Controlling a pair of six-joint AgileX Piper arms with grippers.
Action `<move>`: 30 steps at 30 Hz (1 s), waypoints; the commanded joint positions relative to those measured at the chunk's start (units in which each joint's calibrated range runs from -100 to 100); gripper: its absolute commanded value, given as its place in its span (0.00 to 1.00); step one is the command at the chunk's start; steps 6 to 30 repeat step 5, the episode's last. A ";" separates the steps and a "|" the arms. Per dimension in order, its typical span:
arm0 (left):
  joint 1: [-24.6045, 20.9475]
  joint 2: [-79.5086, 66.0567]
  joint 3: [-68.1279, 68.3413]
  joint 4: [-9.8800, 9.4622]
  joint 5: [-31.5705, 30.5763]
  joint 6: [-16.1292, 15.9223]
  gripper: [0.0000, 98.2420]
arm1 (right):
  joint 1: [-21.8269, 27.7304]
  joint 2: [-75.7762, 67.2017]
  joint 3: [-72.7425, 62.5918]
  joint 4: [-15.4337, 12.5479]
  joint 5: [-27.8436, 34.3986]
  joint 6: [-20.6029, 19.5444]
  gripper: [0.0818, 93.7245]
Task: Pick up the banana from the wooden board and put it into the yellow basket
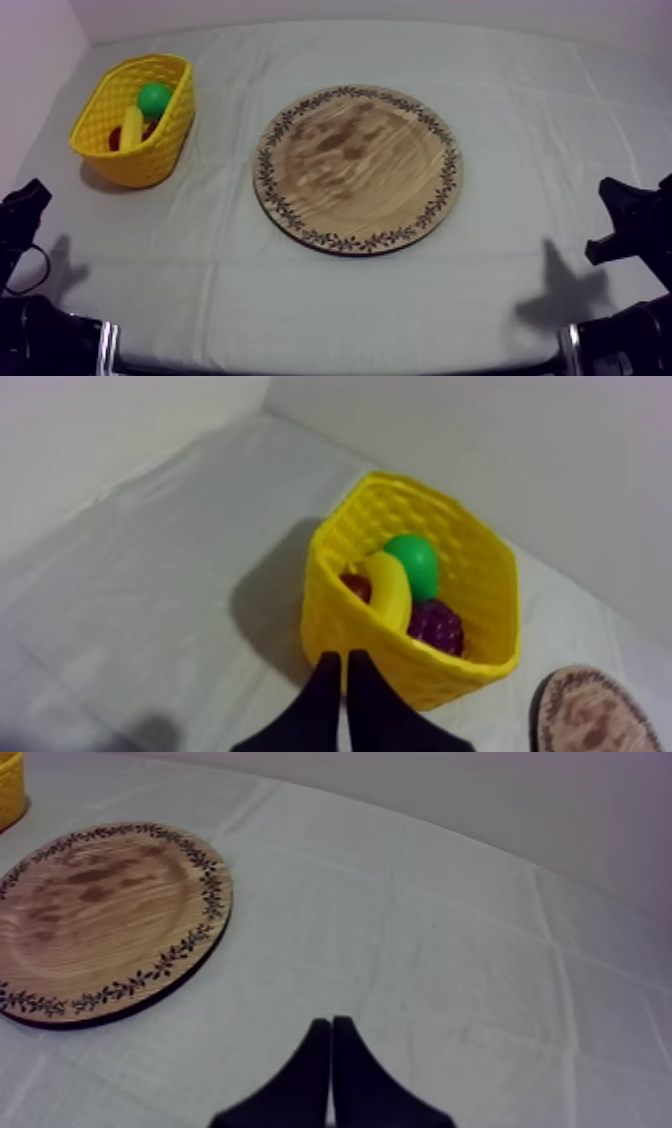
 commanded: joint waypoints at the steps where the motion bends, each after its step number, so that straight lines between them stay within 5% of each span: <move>1: -0.05 -0.52 0.20 0.16 -0.27 0.16 0.00 | -0.01 0.00 0.05 -0.01 0.14 0.02 0.00; 30: 0.03 -0.82 1.02 0.34 -2.14 -0.18 0.00 | 0.20 0.00 0.05 0.05 0.20 -0.76 0.00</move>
